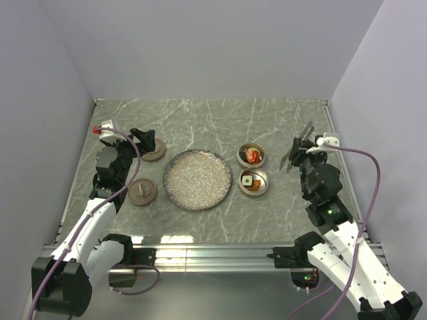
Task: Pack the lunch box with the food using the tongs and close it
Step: Put down the clamp
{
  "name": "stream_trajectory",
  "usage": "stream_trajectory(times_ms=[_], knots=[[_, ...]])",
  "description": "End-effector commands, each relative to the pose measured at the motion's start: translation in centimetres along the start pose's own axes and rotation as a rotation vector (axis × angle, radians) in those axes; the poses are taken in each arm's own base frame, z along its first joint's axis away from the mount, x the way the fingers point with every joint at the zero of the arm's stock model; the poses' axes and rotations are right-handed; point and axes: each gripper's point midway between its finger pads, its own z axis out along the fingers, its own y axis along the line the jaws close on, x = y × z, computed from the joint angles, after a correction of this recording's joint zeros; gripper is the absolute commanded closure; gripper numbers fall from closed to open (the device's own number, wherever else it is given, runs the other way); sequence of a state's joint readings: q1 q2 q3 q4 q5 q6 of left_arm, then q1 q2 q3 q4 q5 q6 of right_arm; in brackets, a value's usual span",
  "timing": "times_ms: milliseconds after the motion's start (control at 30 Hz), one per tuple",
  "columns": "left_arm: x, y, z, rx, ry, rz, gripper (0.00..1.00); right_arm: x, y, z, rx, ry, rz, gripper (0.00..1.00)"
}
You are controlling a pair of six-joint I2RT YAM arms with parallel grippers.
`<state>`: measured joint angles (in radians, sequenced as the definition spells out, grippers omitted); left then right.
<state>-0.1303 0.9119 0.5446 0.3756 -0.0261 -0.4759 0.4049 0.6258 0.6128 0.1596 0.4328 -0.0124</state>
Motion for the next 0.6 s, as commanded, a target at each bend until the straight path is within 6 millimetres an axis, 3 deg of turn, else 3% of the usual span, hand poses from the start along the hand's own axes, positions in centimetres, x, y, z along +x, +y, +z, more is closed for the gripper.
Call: stream_trajectory(times_ms=[0,133,233,567], knots=[[-1.5,-1.5,-0.4,0.051,-0.041,0.003,0.01,2.9,-1.8,-1.5,0.085,0.146,0.007,0.57],[-1.5,-1.7,-0.6,0.051,-0.039,0.009,0.01,6.1,-2.0,-2.2,0.075,0.275,-0.036,0.57],[-1.6,-1.9,-0.7,0.044,-0.043,0.015,0.01,7.3,-1.5,-2.2,0.054,0.335,-0.039,0.58],[-1.6,-2.1,-0.8,0.043,-0.044,0.025,0.00,13.2,-0.5,-0.2,-0.024,0.570,-0.059,0.58]])
